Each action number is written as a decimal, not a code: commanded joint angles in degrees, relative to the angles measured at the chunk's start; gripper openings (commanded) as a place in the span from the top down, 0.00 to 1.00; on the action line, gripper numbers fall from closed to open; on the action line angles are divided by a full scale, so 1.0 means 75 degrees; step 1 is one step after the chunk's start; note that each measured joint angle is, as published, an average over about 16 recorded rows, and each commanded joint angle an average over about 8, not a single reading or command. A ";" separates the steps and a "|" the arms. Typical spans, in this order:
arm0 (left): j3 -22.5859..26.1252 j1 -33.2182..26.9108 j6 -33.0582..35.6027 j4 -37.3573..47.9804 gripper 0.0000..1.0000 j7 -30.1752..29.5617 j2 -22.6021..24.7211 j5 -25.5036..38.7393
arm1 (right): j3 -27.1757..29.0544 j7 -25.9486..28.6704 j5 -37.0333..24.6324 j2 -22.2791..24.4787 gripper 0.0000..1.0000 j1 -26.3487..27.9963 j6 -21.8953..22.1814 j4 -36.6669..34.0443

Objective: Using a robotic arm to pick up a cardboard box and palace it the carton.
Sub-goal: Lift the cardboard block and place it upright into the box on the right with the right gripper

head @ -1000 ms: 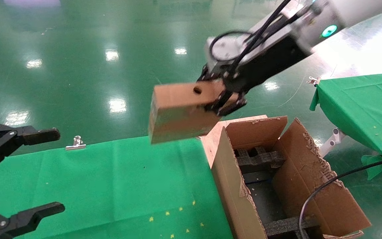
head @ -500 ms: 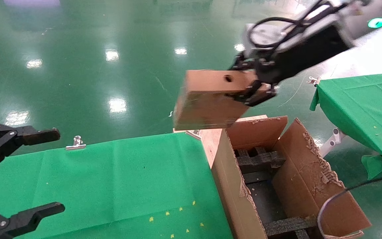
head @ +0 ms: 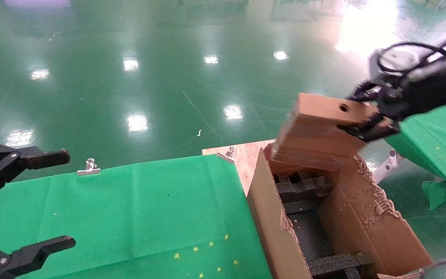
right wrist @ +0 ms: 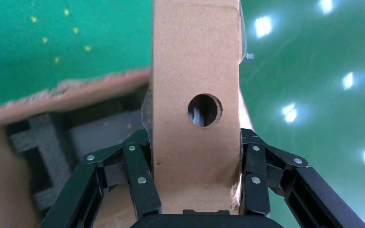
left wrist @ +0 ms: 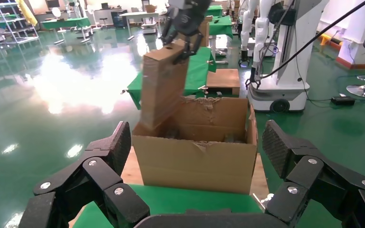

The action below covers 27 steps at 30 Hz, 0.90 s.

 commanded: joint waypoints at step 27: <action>0.0002 0.0001 -0.0002 0.0002 0.00 0.0002 -0.0002 -0.0004 | -0.1051 0.0604 0.0685 0.1534 1.00 -0.0684 0.0166 0.0260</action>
